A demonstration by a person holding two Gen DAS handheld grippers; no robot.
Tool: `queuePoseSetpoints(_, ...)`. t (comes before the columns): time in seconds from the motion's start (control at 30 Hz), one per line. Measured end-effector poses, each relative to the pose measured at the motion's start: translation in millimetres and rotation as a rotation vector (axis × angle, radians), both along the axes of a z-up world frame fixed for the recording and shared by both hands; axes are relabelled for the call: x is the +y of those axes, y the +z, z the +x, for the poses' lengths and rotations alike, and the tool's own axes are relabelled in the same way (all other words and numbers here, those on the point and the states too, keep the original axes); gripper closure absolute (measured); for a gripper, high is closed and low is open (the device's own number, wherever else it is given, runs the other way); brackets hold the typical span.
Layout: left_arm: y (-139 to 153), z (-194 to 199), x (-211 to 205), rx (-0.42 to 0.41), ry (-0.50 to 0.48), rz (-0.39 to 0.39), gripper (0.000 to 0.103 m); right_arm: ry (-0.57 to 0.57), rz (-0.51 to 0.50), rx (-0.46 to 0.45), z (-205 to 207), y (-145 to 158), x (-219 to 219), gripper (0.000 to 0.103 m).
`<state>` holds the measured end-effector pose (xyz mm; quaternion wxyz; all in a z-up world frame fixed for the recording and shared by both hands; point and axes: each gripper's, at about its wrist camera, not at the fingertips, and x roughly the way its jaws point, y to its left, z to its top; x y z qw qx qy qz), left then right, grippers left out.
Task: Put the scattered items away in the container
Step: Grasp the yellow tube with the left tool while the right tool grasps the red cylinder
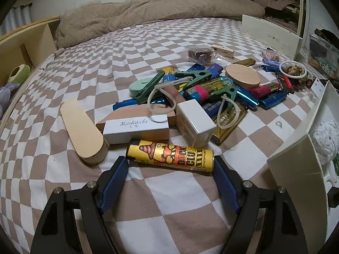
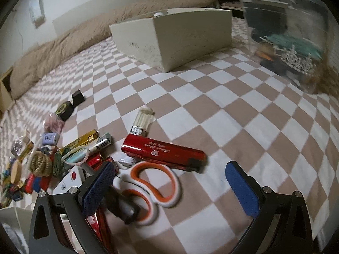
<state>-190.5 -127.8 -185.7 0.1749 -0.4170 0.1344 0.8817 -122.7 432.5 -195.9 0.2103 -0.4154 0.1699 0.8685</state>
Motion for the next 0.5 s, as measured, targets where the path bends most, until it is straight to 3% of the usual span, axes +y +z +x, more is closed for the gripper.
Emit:
queuePoseSetpoints(0.33, -1.1, 0.3, 0.8, 0.004, 0.002, -0.002, 0.022, -0.066, -0.032, -0.012, -14.7, -5.1, 7.3, 0.000)
queuePoseSetpoints(0.43, -1.4, -0.1, -1.1, 0.001, 0.005, 0.011, 0.022, -0.082, -0.031, 0.011, -8.4, -3.6, 8.6, 0.017)
queuePoseSetpoints(0.5, -1.6, -0.3, -1.7, 0.001, 0.006, 0.015, 0.022, -0.080, -0.045, 0.027, -5.4, -3.4, 11.0, 0.019)
